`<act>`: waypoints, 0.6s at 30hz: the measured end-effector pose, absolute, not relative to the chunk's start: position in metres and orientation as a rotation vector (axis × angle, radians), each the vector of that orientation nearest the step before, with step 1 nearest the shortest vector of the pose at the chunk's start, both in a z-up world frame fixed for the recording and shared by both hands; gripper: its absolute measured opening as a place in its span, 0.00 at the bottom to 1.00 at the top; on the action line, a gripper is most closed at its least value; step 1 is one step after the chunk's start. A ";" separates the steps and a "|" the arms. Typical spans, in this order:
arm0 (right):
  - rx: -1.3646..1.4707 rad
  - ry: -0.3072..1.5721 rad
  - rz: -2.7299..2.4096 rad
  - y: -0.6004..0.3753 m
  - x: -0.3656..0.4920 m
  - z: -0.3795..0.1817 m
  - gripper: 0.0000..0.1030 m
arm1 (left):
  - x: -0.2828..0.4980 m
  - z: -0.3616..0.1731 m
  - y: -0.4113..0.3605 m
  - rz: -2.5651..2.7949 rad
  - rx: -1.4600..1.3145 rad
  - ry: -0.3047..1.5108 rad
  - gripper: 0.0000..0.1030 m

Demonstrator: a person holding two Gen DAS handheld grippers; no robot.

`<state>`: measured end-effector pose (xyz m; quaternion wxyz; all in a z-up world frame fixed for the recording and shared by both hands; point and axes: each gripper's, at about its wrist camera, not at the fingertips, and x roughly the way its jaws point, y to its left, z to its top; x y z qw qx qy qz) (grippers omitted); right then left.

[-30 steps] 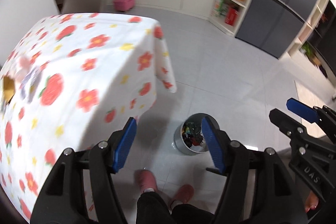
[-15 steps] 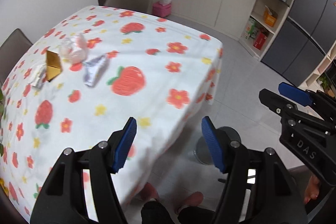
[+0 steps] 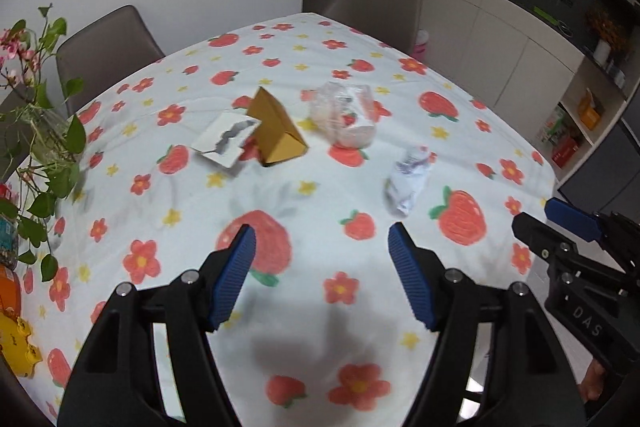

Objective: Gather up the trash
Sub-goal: 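Move both tools back over the table toward the gold box and white tray, then grasp the white tray with the left gripper while the right grasps the gold paper box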

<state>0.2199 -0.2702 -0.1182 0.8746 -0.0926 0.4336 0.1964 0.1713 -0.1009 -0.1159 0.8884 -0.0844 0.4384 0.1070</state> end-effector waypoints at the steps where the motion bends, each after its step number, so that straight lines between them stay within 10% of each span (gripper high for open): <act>1: -0.201 0.906 0.428 -0.256 0.223 -0.119 0.42 | 0.173 -0.117 -0.090 0.236 -0.184 0.910 0.67; 18: -0.362 0.923 0.616 -0.102 0.297 -0.152 0.42 | 0.221 -0.141 0.017 0.270 -0.181 0.881 0.65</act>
